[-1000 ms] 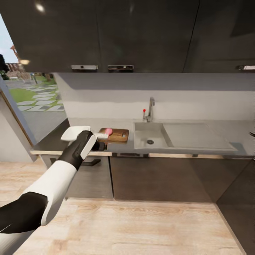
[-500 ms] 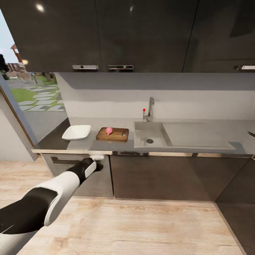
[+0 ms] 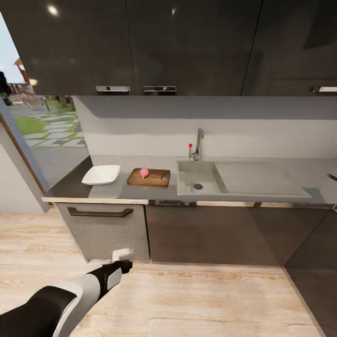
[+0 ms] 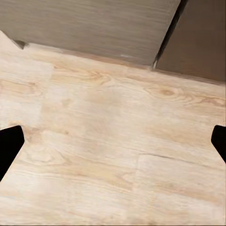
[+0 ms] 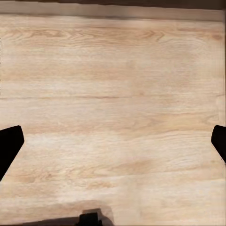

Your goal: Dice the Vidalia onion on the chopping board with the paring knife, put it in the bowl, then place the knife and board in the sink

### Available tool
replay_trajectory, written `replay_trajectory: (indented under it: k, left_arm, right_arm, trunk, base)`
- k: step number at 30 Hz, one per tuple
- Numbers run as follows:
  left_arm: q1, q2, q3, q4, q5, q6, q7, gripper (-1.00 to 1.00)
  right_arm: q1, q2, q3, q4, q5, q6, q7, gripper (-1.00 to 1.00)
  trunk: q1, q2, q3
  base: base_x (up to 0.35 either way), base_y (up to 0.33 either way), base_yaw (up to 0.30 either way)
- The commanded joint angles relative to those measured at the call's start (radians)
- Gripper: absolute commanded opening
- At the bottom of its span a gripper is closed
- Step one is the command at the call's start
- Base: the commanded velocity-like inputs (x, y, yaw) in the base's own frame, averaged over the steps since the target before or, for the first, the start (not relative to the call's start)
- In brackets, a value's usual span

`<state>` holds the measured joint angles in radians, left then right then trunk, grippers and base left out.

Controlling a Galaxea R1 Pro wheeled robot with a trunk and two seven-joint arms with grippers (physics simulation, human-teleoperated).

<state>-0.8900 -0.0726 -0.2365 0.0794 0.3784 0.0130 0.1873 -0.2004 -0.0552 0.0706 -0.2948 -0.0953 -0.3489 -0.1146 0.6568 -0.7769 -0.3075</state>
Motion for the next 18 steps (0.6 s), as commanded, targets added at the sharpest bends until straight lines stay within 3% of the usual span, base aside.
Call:
replay_trajectory:
  k: [1,4,7,9,12,15,16,18]
  left_arm:
    - [0.024,0.000,-0.009,0.002,0.007,-0.005,0.002,1.00]
    - [0.085,0.000,-0.009,0.002,0.007,-0.032,0.001,1.00]
    - [0.137,0.000,-0.009,0.003,0.006,-0.134,0.001,1.00]
    - [0.198,0.001,-0.009,0.003,0.006,-0.309,0.001,1.00]
    - [0.276,0.002,-0.009,0.004,0.005,-0.482,0.003,1.00]
    - [0.343,0.013,-0.009,0.005,0.005,-0.607,0.005,1.00]
    - [0.386,0.024,-0.009,0.005,0.005,-0.758,0.006,1.00]
    - [0.406,0.026,-0.009,0.005,0.005,-0.834,0.006,1.00]
  right_arm:
    - [-0.001,-0.002,0.008,-0.021,-0.009,-0.002,-0.006,1.00]
    - [-0.001,-0.003,0.008,-0.063,-0.008,0.007,-0.007,1.00]
    - [-0.003,-0.003,0.009,-0.089,-0.007,0.033,-0.008,1.00]
    - [-0.005,-0.002,0.009,-0.118,-0.006,0.073,-0.008,1.00]
    - [-0.006,-0.002,0.009,-0.181,-0.005,0.114,-0.008,1.00]
    - [-0.007,-0.002,0.009,-0.244,-0.005,0.145,-0.008,1.00]
    - [-0.007,-0.002,0.009,-0.280,-0.005,0.180,-0.008,1.00]
    - [-0.006,-0.002,0.010,-0.288,-0.004,0.190,-0.008,1.00]
  trunk:
    - [0.000,-0.001,-0.001]
    - [0.000,-0.001,-0.001]
    - [0.000,-0.001,-0.001]
    - [0.000,-0.001,-0.001]
    - [0.000,-0.001,-0.001]
    - [0.000,-0.001,-0.001]
    - [0.000,-0.001,-0.001]
    - [0.000,-0.001,-0.001]
  base:
    - [0.000,0.000,0.000]
    - [0.000,0.000,0.000]
    - [0.000,0.000,0.000]
    - [0.000,0.000,0.000]
    - [0.000,0.000,0.000]
    - [0.000,0.000,0.000]
    - [0.000,0.000,0.000]
    - [0.000,0.000,0.000]
